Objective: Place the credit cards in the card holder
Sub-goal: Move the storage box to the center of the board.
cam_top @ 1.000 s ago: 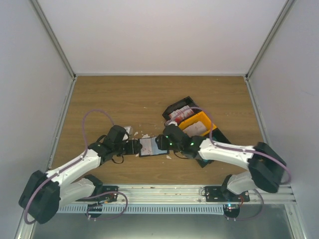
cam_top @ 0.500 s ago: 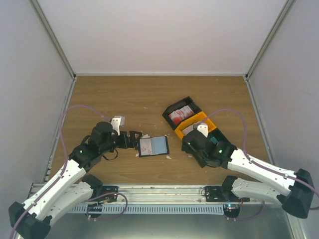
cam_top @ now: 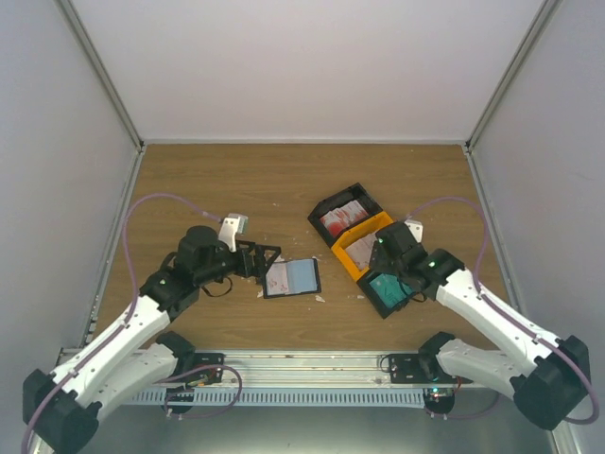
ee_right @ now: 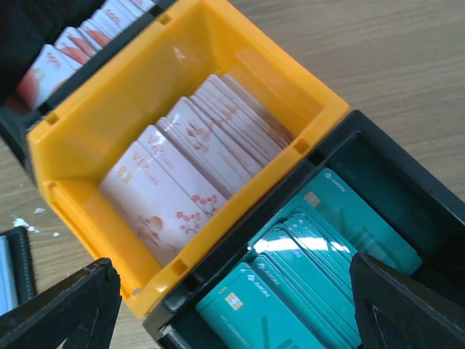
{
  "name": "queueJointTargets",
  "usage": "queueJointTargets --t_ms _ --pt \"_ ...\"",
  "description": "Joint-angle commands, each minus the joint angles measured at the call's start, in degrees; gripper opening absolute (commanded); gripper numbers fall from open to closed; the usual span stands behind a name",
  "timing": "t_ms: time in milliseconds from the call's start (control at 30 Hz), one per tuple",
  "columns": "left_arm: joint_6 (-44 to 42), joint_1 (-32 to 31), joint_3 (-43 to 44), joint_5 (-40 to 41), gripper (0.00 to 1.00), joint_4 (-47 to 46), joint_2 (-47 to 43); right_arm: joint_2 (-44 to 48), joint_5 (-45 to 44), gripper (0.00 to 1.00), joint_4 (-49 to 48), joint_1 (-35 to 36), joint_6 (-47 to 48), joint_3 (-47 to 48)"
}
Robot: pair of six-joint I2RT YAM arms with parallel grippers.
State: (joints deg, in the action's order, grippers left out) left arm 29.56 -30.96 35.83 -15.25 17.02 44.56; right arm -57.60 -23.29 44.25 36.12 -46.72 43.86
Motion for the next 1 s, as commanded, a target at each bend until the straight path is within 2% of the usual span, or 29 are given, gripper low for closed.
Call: queueJointTargets --t_ms 0,167,300,400,533,700,967 --pt "0.4 0.1 -2.5 -6.8 0.99 -11.7 3.8 -1.9 4.0 0.85 4.2 -4.6 1.9 2.8" --pt "-0.5 0.1 -2.5 -7.7 0.99 -15.3 7.6 -4.3 9.8 0.78 6.9 -9.3 1.3 4.1" --pt "-1.6 0.1 -0.6 -7.9 0.99 -15.5 11.4 -5.3 13.9 0.66 7.5 -10.4 -0.9 1.9" --pt "-3.2 0.1 0.4 -7.8 0.99 -14.0 12.9 -7.7 17.3 0.58 5.8 -10.6 -1.6 0.0" --pt "-4.2 0.1 0.0 -5.3 0.99 -13.0 12.9 -13.7 18.6 0.54 2.3 -10.6 -1.4 -1.3" --pt "-4.3 0.1 0.2 -4.1 0.99 -12.2 12.1 -19.3 19.0 0.53 -3.2 -10.5 0.7 1.2" --pt "-4.1 0.1 -0.9 -2.7 0.99 -12.6 10.8 -27.4 18.4 0.58 -9.9 -10.6 7.6 7.2"
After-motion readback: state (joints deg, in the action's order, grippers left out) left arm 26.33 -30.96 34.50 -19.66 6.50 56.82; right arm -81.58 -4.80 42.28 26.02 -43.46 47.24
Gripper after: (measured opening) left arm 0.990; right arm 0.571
